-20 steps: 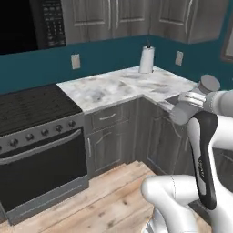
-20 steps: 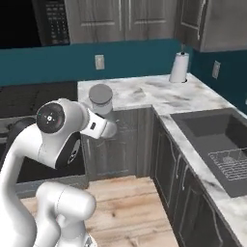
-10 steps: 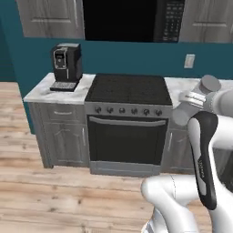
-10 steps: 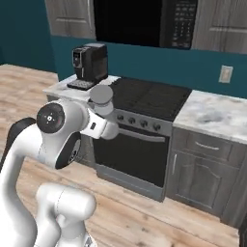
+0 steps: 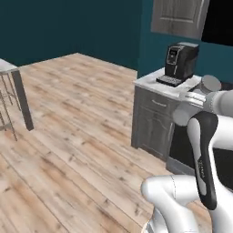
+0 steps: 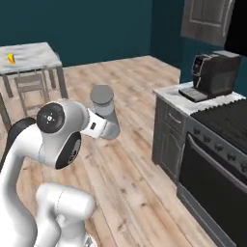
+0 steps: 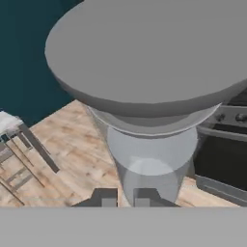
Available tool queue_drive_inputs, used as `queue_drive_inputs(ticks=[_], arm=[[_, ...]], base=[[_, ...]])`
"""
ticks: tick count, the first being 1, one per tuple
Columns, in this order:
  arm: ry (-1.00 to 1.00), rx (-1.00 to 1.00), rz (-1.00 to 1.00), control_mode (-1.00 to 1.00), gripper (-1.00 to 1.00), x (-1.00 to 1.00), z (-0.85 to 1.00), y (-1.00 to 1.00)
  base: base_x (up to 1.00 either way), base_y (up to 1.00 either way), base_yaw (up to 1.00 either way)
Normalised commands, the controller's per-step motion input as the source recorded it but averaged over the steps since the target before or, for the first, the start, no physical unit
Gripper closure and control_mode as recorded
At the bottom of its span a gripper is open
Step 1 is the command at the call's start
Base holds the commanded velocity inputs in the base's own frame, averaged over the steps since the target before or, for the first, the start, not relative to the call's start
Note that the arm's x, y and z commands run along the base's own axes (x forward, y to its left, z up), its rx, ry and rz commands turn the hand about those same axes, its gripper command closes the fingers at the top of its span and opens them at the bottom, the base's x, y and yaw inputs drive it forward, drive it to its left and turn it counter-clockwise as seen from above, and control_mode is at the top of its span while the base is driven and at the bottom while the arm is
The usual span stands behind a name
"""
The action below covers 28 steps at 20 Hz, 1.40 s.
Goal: Place the pitcher and cup on the dining counter for serving.
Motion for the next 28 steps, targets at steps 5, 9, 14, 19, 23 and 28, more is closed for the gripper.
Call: queue_drive_inputs(ticks=[5, 9, 14, 19, 23, 28], arm=[[0.0, 0.0, 0.0, 1.0, 1.0, 0.0, 0.0, 0.0], [0.0, 0.0, 0.0, 1.0, 1.0, 0.0, 0.0, 0.0], [0.0, 0.0, 0.0, 1.0, 1.0, 0.0, 0.0, 0.0], [0.0, 0.0, 0.0, 1.0, 1.0, 0.0, 0.0, 0.0], [0.0, 0.0, 0.0, 1.0, 1.0, 0.0, 0.0, 0.0], [0.0, 0.0, 0.0, 1.0, 1.0, 0.0, 0.0, 0.0]], base=[[0.02, 0.0, 1.0], [0.66, 0.0, 0.85], [1.0, -0.18, 0.57], [1.0, -0.44, 0.3], [1.0, -0.6, 0.18], [1.0, -0.97, 0.08]])
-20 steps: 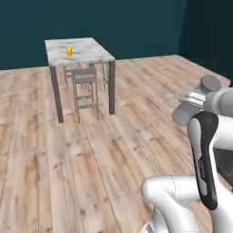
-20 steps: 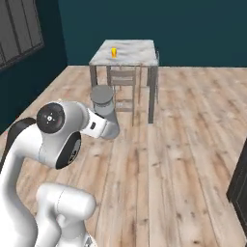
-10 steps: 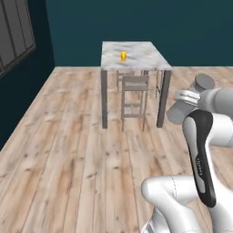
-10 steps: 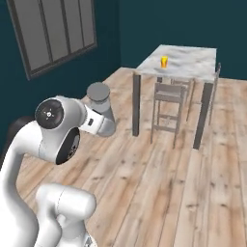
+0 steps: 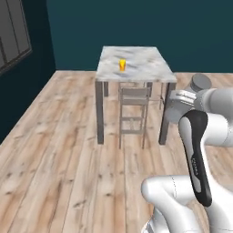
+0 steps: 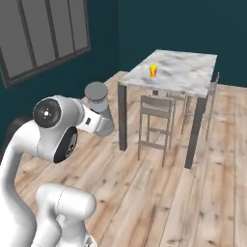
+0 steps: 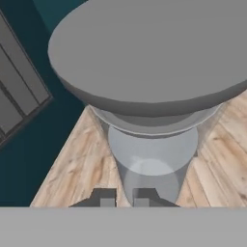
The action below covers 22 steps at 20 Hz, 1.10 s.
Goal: Place the pitcher and cup on the dining counter for serving.
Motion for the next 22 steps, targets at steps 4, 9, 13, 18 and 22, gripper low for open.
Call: queue_drive_inputs(ticks=[4, 9, 13, 18, 22], arm=[[0.0, 0.0, 0.0, 1.0, 1.0, 0.0, 0.0, 0.0], [0.0, 0.0, 0.0, 1.0, 1.0, 0.0, 0.0, 0.0], [0.0, 0.0, 0.0, 1.0, 1.0, 0.0, 0.0, 0.0], [0.0, 0.0, 0.0, 1.0, 1.0, 0.0, 0.0, 0.0], [0.0, 0.0, 0.0, 1.0, 1.0, 0.0, 0.0, 0.0]], base=[[1.0, -0.99, 0.07], [1.0, -0.68, 0.01], [1.0, -0.16, 0.0], [1.0, 0.0, -0.03], [1.0, 0.0, -0.03]])
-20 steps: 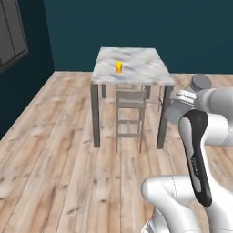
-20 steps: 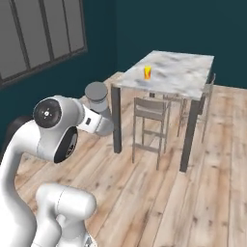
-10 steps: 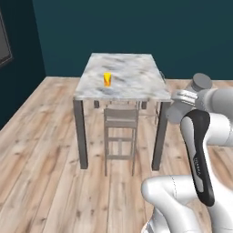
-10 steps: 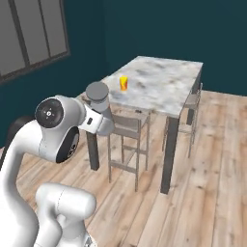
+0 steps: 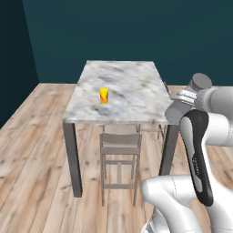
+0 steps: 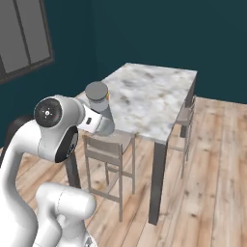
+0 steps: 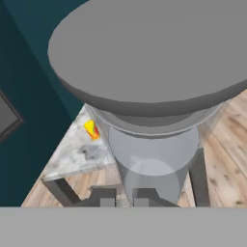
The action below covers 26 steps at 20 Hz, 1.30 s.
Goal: Place the pitcher and cup on the dining counter for serving.
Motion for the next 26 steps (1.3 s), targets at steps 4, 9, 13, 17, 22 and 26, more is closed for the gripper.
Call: queue_drive_inputs(ticks=[4, 9, 13, 17, 22, 26], arm=[[0.0, 0.0, 0.0, 1.0, 1.0, 0.0, 0.0, 0.0], [0.0, 0.0, 0.0, 1.0, 1.0, 0.0, 0.0, 0.0], [0.0, 0.0, 0.0, 1.0, 1.0, 0.0, 0.0, 0.0], [0.01, -0.02, 0.02, -1.0, 1.0, 0.28, 0.0, 0.0], [0.16, -0.01, 0.31, -1.0, 1.0, 0.41, -0.01, 0.0], [0.23, 0.0, 0.42, -1.0, 1.0, 0.55, 0.0, 0.0]], base=[[1.0, 0.0, -0.01], [0.96, 0.0, 0.0], [0.8, 0.0, 0.0], [0.36, 0.0, 0.0], [0.0, 0.0, 0.0], [0.0, 0.0, 0.0]])
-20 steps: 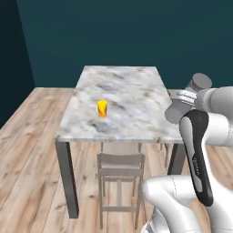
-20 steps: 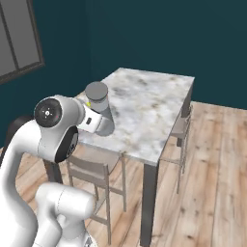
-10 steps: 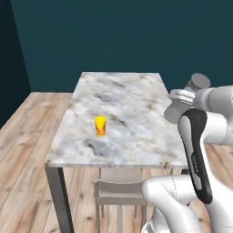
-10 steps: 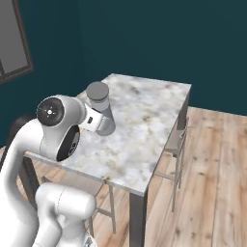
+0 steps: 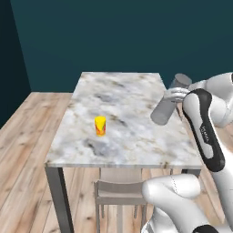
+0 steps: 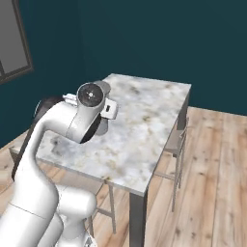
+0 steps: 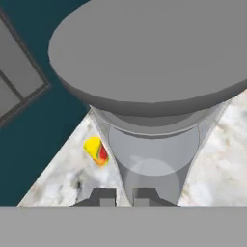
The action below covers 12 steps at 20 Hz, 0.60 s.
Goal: Place the pitcher and cup on the dining counter for serving.
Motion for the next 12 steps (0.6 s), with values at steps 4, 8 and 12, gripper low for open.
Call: queue_drive_inputs(ticks=[4, 8, 12], arm=[[0.21, 0.0, 0.41, -1.0, 1.0, 0.8, -0.06, 0.0], [0.18, -0.07, 0.18, -1.0, 1.0, 0.79, -0.14, 0.16], [0.01, -0.03, 0.03, -1.0, 1.0, 0.39, -0.19, 0.07]], base=[[0.0, 0.0, 0.0], [0.0, 0.0, 0.0], [0.0, 0.0, 0.0]])
